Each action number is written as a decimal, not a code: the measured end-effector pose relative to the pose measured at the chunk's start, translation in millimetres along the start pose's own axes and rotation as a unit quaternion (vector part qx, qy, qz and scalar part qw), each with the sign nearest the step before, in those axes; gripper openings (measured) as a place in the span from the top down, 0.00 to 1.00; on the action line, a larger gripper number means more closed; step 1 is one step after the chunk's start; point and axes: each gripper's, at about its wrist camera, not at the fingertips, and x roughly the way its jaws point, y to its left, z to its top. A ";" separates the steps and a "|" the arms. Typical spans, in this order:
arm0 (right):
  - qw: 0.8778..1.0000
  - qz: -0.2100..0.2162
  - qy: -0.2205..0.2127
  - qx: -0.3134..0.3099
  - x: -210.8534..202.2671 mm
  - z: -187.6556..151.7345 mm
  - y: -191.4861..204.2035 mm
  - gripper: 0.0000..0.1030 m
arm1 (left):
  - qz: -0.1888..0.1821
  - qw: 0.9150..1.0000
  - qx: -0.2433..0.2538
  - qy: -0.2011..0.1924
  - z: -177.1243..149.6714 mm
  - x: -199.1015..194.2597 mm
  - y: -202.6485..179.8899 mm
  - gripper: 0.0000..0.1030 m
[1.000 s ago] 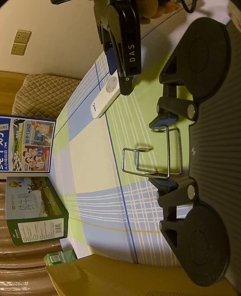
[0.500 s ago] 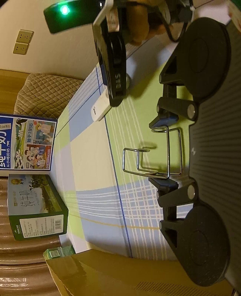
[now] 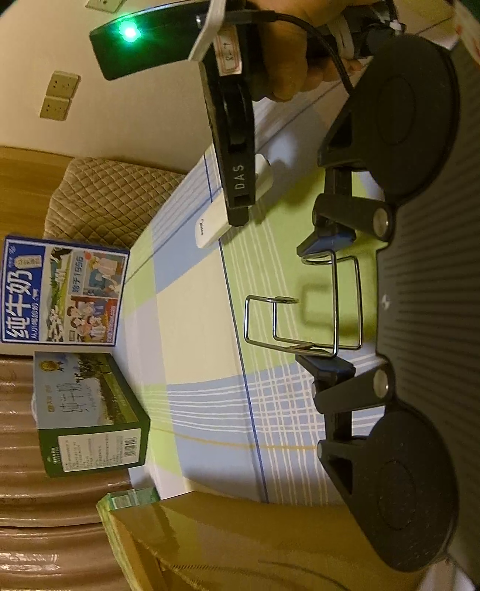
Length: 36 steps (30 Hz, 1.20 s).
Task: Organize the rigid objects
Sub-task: 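Carry the white remote and the wire holder over the cardboard box with both tools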
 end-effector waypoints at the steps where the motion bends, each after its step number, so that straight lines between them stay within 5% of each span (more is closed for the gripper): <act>1: 1.000 0.001 -0.003 0.013 -8.0 -1.4 1.6 0.64 | -0.001 1.000 0.001 -0.001 -0.1 -6.8 -1.2 0.52; 20: 0.998 0.036 -0.016 0.053 -161.8 -41.8 86.8 0.64 | 0.046 0.997 -0.041 -0.043 -9.7 -157.2 40.0 0.52; 36: 0.996 0.079 -0.034 0.006 -197.6 -23.8 154.0 0.64 | 0.074 0.993 -0.072 -0.059 -14.1 -218.1 80.7 0.52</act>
